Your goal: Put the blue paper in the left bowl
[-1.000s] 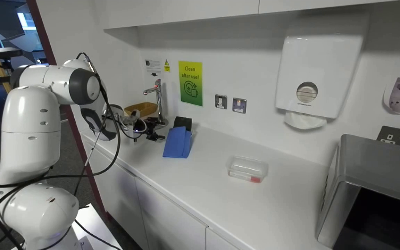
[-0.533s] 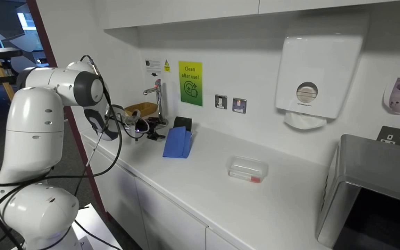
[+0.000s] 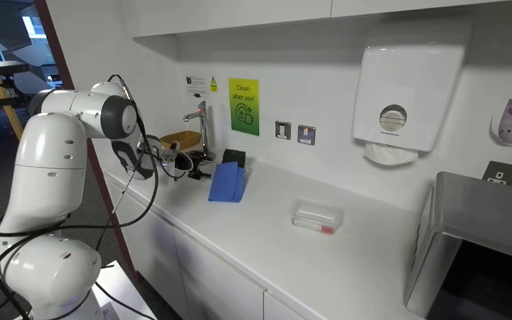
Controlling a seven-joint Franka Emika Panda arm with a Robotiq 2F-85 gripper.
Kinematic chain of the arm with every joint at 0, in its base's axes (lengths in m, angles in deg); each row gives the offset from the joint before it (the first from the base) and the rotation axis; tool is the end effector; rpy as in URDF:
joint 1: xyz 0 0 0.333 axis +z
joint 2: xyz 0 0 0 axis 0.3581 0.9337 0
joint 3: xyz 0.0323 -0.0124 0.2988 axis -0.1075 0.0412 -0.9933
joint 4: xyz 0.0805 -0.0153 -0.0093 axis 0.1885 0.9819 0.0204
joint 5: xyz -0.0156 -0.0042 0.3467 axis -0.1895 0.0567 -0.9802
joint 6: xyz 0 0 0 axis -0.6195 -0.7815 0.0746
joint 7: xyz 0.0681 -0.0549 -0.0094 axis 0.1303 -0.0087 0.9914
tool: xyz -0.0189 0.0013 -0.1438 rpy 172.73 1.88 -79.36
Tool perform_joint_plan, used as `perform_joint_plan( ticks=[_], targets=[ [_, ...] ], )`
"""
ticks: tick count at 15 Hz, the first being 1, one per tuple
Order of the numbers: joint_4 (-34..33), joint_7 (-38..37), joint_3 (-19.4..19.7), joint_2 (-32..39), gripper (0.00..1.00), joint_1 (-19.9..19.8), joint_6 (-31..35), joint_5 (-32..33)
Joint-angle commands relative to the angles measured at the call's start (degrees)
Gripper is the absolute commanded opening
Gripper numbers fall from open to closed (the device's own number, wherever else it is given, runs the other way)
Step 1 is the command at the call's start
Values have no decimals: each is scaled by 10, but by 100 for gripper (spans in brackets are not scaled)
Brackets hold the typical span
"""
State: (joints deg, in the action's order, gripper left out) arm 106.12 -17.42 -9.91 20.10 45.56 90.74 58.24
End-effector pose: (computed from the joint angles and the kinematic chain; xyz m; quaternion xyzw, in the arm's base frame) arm 0.4992 0.2831 0.2837 0.7645 0.2154 0.2840 0.5372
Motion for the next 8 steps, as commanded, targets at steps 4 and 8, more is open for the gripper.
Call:
perform_joint_plan(
  ticks=[4,8],
  targets=[
    [1,-26,3,1,100,1,13,6],
    [9,-48,3,1,100,-1,13,2]
  ],
)
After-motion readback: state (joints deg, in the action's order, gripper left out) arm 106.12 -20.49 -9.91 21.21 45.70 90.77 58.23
